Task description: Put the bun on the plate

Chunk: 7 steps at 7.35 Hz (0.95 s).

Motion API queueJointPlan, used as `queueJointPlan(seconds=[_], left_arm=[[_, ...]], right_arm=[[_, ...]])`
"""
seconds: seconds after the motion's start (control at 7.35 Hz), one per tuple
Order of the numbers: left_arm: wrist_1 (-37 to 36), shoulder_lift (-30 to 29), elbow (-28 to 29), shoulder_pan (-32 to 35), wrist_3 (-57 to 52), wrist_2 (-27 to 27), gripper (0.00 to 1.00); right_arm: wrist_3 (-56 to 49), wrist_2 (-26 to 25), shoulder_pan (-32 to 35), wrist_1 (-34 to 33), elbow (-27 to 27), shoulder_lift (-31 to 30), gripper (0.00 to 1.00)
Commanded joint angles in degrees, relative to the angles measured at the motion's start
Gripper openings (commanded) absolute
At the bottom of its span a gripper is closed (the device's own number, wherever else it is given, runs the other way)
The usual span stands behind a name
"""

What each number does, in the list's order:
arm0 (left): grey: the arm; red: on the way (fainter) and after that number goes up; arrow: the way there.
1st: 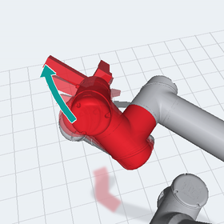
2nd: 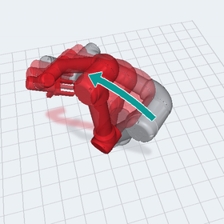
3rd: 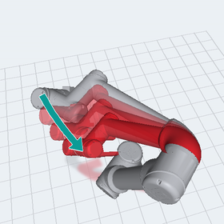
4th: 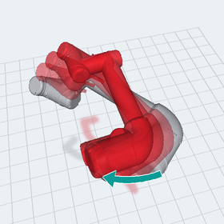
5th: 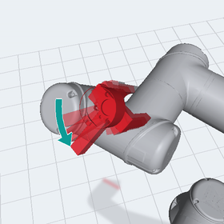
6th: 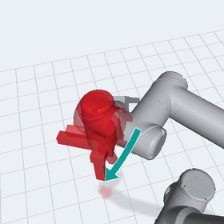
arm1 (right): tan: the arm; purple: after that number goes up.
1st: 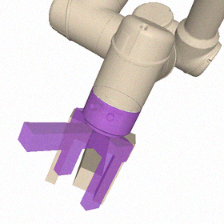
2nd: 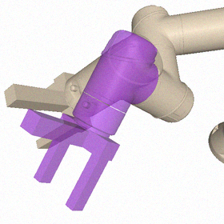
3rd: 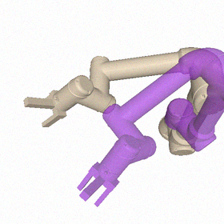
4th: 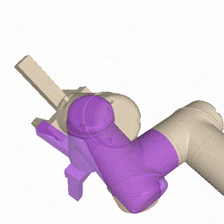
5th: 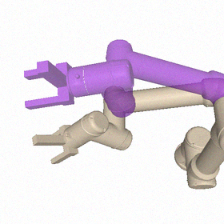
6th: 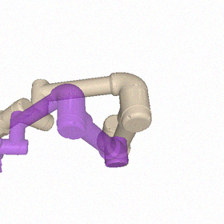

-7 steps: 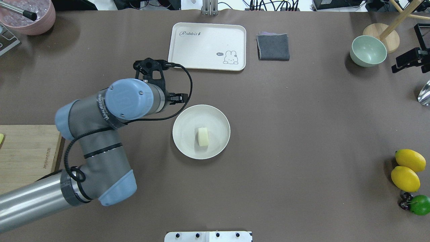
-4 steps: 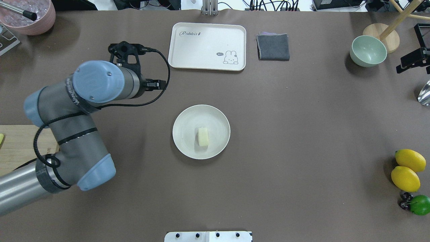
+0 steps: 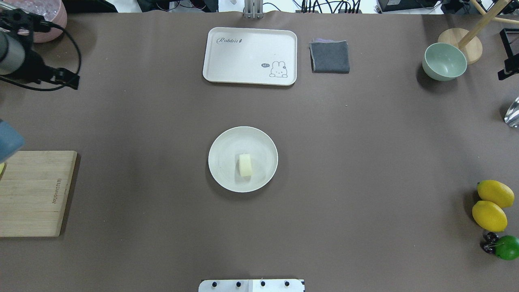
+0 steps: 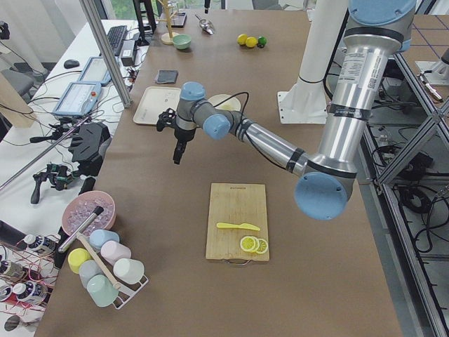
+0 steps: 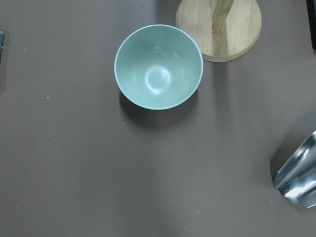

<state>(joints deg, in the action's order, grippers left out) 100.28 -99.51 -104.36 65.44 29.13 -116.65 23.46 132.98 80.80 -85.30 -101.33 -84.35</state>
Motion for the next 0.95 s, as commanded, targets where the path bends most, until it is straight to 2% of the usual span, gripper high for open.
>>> queueJointPlan(seconds=[0.0,0.14,0.41,0.54,0.82], left_arm=[[-0.5,6.6,0.6,14.4,-13.9,-10.1,0.98],[-2.2,9.3,0.9,20.1,-21.8,-14.5,0.98],[-8.2,14.6,1.2,28.1,-36.3,-16.2,0.98],[-8.3,16.4,1.4,28.7,-38.4,-16.1,0.98],[-7.9,16.3,3.0,28.6,-38.1,-16.2,0.98]], right_arm=[[-10.2,3.6,5.1,-3.2,3.4,-0.3,1.00],[-18.7,3.6,7.1,-5.4,5.9,-0.6,1.00],[-29.7,5.3,10.2,-5.3,13.0,-1.3,1.00],[-30.0,6.1,11.6,-5.7,13.3,-2.4,1.00],[-29.9,5.5,16.3,-10.3,12.8,-4.1,1.00]])
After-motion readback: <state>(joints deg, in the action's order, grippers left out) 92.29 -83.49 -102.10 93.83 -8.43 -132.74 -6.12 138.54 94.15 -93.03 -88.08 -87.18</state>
